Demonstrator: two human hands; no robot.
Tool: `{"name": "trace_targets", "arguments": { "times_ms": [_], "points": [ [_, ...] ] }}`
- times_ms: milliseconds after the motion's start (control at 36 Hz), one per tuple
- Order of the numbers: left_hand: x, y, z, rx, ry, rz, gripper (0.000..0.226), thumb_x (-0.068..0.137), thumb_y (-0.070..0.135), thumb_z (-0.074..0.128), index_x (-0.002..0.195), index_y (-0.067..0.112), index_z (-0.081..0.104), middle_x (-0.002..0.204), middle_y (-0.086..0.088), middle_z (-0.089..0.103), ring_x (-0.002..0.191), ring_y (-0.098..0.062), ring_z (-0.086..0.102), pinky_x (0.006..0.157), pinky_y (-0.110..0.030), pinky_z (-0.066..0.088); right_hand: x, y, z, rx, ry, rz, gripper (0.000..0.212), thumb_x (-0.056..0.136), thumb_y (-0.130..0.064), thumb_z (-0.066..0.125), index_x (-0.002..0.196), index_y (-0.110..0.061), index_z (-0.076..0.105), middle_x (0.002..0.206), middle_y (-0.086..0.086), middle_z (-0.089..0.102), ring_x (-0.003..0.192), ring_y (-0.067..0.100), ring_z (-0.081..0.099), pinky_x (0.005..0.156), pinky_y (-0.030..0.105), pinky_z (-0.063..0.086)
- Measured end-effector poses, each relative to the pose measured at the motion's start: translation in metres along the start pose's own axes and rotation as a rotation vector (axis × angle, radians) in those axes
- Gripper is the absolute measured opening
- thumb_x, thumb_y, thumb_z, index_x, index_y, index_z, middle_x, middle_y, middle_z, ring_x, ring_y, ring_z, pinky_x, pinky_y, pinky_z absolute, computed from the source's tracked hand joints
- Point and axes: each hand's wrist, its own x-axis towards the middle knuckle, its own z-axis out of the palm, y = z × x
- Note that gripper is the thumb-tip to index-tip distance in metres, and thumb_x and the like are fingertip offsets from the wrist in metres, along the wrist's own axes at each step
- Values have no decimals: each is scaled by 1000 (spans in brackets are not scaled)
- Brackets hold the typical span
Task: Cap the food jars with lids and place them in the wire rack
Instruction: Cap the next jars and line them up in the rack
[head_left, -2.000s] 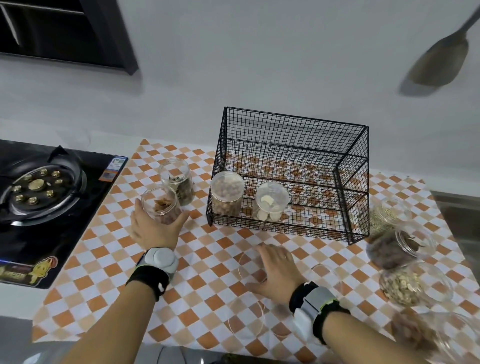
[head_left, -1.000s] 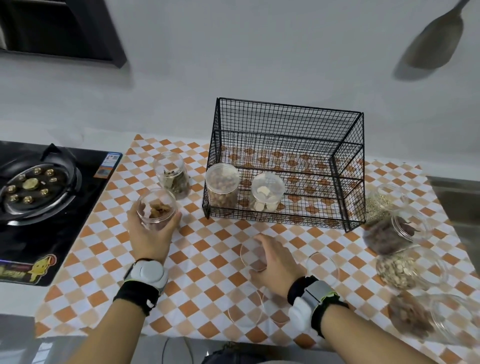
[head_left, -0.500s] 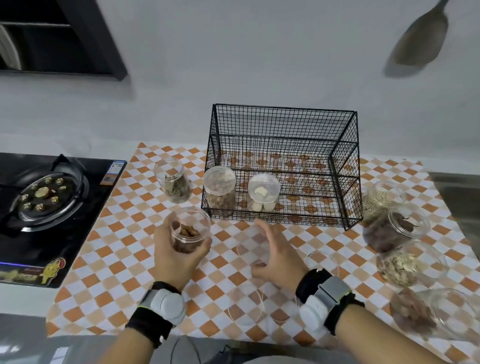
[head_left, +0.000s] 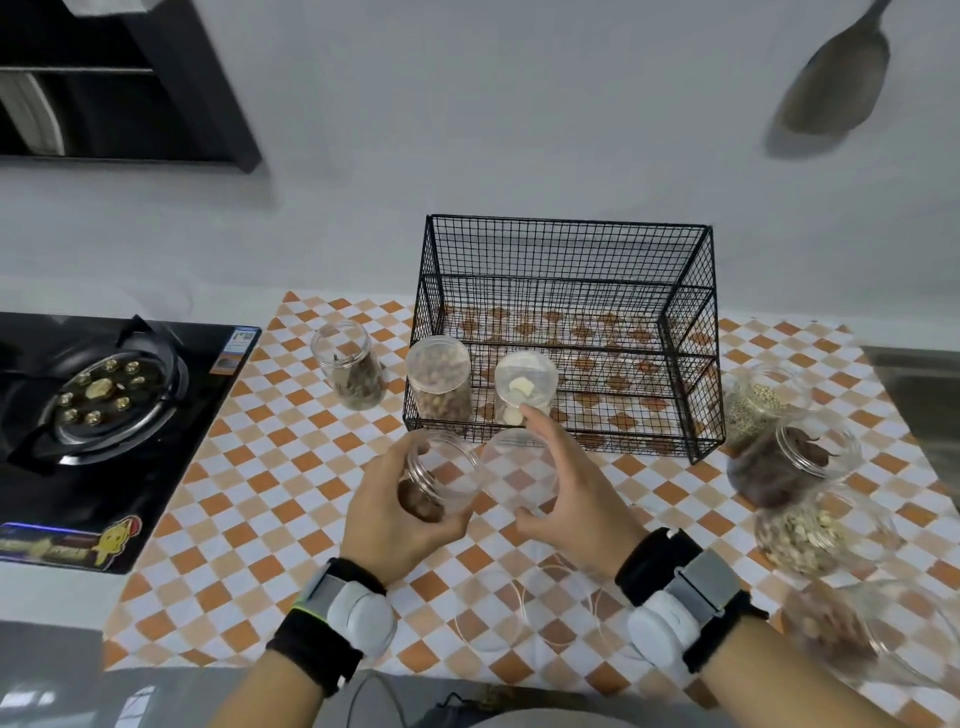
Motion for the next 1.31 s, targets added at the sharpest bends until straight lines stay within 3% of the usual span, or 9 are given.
{"name": "trace_targets", "arguments": {
  "times_ms": [83,195,250,333,445,639,806,973,1306],
  "points": [
    [4,3,-2,24,-39,-5,86,57,63,77,133,48,41,119,22,58,107,-4,55,87,-24,48,0,-6,-6,-14,9,-4,111,86,-19,77,153,-62,-2,157,-22,25,126,1,42,91,21,53],
    [8,8,-3,49,-67,-7,89,53,65,75,134,43,45,113,16,60,99,-1,55,81,-7,41,1,-6,-11,12,22,-4,114,83,-20,79,156,-56,-1,160,-16,28,139,0,36,95,5,42],
    [9,13,-3,49,-82,-28,92,52,65,73,136,35,49,107,12,61,93,-1,57,76,-2,39,1,-7,-13,17,27,-7,114,82,-22,80,158,-52,-1,159,-15,31,142,4,37,100,13,46],
    [11,14,-4,76,-120,-25,94,51,63,76,137,34,49,112,14,58,99,-4,58,82,-10,44,2,-11,-16,32,24,-21,115,80,-27,81,160,-48,1,155,-16,37,137,3,44,98,26,52],
    [13,11,-1,62,-151,-4,91,53,56,83,135,39,48,118,20,55,108,-7,58,92,-34,52,4,-16,-20,120,-33,-11,117,80,-28,83,159,-45,-1,153,-14,39,136,-12,36,103,8,38],
    [15,15,1,84,-192,45,93,54,54,83,139,42,44,122,18,56,110,0,52,93,-29,49,5,-27,-27,185,-157,-28,114,82,-20,81,160,-45,2,154,-26,32,135,-19,36,113,15,37],
    [17,16,4,110,-205,100,98,54,52,85,142,38,43,119,13,60,107,-8,54,90,-29,49,10,-35,-32,122,-208,-66,87,78,-23,83,149,-38,35,151,-25,39,140,-2,41,113,34,43],
    [18,18,8,106,-239,135,100,54,51,87,143,36,44,118,15,55,104,-2,51,85,-7,36,16,-36,-34,80,-239,-120,81,79,-18,83,150,-32,47,153,-17,37,141,-2,39,112,20,40],
    [18,27,6,128,-246,173,100,54,61,80,143,36,45,111,37,41,98,2,50,80,-9,37,16,-37,-36,25,-295,-125,83,79,-17,82,152,-33,45,154,-20,40,141,-11,34,112,6,27]
  ]
}}
